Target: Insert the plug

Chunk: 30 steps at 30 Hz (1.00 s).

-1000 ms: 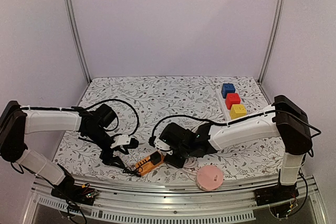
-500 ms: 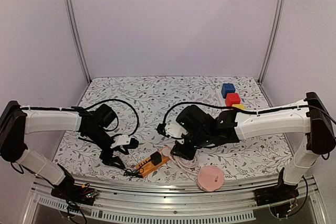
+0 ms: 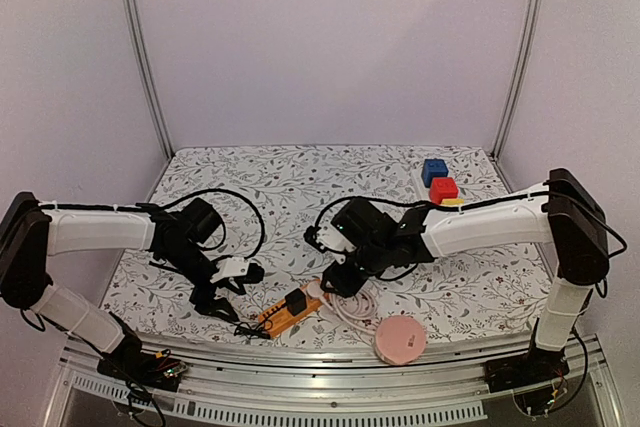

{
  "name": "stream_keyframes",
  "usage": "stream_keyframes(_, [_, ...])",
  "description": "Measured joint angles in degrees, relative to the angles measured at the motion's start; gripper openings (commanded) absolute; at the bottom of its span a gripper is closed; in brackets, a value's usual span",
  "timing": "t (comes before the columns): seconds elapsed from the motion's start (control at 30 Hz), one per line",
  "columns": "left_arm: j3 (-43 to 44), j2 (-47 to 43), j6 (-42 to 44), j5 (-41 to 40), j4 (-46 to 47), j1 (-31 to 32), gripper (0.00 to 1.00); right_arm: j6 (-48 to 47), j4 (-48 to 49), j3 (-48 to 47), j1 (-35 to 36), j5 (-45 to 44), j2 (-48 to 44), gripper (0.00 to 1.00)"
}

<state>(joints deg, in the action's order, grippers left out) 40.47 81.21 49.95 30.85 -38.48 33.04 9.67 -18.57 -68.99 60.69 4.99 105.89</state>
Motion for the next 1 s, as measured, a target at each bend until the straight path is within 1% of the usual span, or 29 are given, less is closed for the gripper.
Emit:
stream_keyframes(0.2, [0.2,0.0,0.0,0.0,-0.3,0.0,0.73,0.4,0.6,-1.1,0.0,1.7,1.3,0.4])
stream_keyframes(0.27, [2.0,0.0,-0.5,0.5,-1.8,0.0,0.73,0.4,0.7,-1.2,0.0,1.9,1.4,0.4])
stream_keyframes(0.37, [9.1,0.9,-4.0,1.5,-3.5,0.4,0.73,0.7,0.7,-1.2,0.0,2.7,1.4,0.39])
stream_keyframes(0.47, [17.6,3.7,-8.7,1.8,-1.8,2.7,0.72,1.7,0.7,-1.6,0.0,3.5,1.7,0.38])
stream_keyframes(0.5, [19.5,4.7,-10.1,1.7,-0.8,4.0,0.7,2.2,1.0,-1.7,0.0,3.9,2.0,0.37])
stream_keyframes(0.53, [20.7,5.6,-11.3,1.7,-0.1,5.4,0.64,3.1,1.4,-1.8,-0.2,4.3,2.2,0.36])
stream_keyframes(0.63, [22.8,9.5,-14.9,1.4,1.1,9.4,0.41,6.9,3.7,-1.0,-1.2,6.2,2.3,0.36])
stream_keyframes(0.67, [23.7,11.3,-16.5,1.2,1.4,10.3,0.37,8.3,5.0,-0.3,-1.6,6.8,2.3,0.37])
stream_keyframes(0.73, [25.8,15.1,-20.0,0.6,1.6,11.2,0.35,11.5,7.6,1.6,-2.6,8.7,1.9,0.38])
stream_keyframes(0.83, [28.9,19.5,-24.4,0.6,1.9,11.2,0.36,15.6,10.1,4.4,-3.0,9.9,0.4,0.4])
stream_keyframes(0.9, [29.0,20.2,-26.3,1.4,2.4,11.1,0.36,18.2,11.1,5.9,-3.1,10.5,-0.7,0.39])
stream_keyframes(1.0, [28.2,20.2,-28.9,2.1,2.8,11.1,0.34,20.7,12.5,6.9,-3.1,11.0,-1.6,0.36])
